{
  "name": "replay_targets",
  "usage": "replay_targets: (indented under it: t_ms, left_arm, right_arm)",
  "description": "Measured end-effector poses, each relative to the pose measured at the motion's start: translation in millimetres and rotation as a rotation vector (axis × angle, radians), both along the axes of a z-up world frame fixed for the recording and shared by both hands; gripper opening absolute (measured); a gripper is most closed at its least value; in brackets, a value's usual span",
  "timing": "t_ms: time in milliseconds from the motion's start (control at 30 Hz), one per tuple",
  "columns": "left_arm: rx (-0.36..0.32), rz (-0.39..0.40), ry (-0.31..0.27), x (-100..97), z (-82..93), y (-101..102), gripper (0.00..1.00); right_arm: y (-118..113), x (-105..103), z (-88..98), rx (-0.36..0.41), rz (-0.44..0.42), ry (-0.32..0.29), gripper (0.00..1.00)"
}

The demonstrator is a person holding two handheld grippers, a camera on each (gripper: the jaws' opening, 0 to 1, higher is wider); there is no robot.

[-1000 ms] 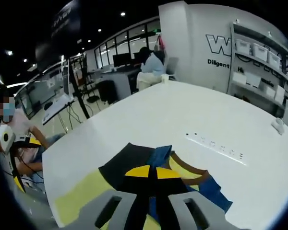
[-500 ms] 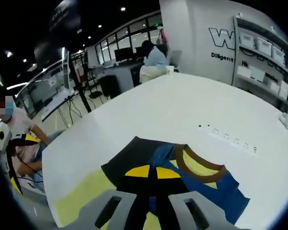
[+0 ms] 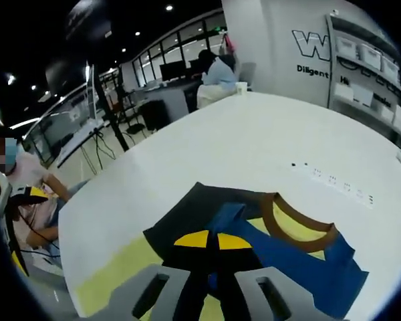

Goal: Fold the garment on the visible template until the final outline fits inside the template.

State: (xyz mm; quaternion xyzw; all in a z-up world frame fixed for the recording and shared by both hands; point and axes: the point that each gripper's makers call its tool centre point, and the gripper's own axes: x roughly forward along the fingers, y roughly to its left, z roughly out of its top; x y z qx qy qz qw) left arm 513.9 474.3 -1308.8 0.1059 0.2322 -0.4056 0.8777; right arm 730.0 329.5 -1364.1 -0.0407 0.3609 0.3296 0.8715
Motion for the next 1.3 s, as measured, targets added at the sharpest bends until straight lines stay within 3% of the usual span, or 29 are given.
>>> replay_targets:
  t_ms: [433, 800, 933, 1000, 1133, 1200, 1300]
  left_arm:
    - [-0.005, 0.003, 0.011, 3.0, -3.2, 2, 0.96]
    - [-0.009, 0.013, 0.02, 4.4, -7.2, 7, 0.96]
    - [-0.01, 0.012, 0.023, 5.4, -9.7, 6, 0.96]
    - [-0.017, 0.013, 0.023, 6.1, -9.3, 5, 0.96]
    - [-0.018, 0.007, 0.022, 6.6, -9.0, 4, 0.96]
    - [-0.015, 0.006, 0.022, 6.5, -9.3, 4, 0.96]
    - [-0.015, 0.004, 0.024, 6.0, -9.8, 4, 0.96]
  right_arm:
    - [18, -6, -27.5, -0.023, 0.037, 0.026, 0.0]
    - [27, -3, -48.2, -0.06, 0.076, 0.012, 0.0]
    - [30, -4, -51.2, -0.034, 0.083, 0.035, 0.0]
    - [34, -11, -54.1, -0.008, 0.089, 0.084, 0.06]
    - [32, -6, -49.7, -0.061, 0.145, -0.031, 0.23]
    - [31, -9, -51.8, -0.073, 0.148, -0.028, 0.31]
    - [30, -11, -56.2, -0.074, 0.151, -0.004, 0.29]
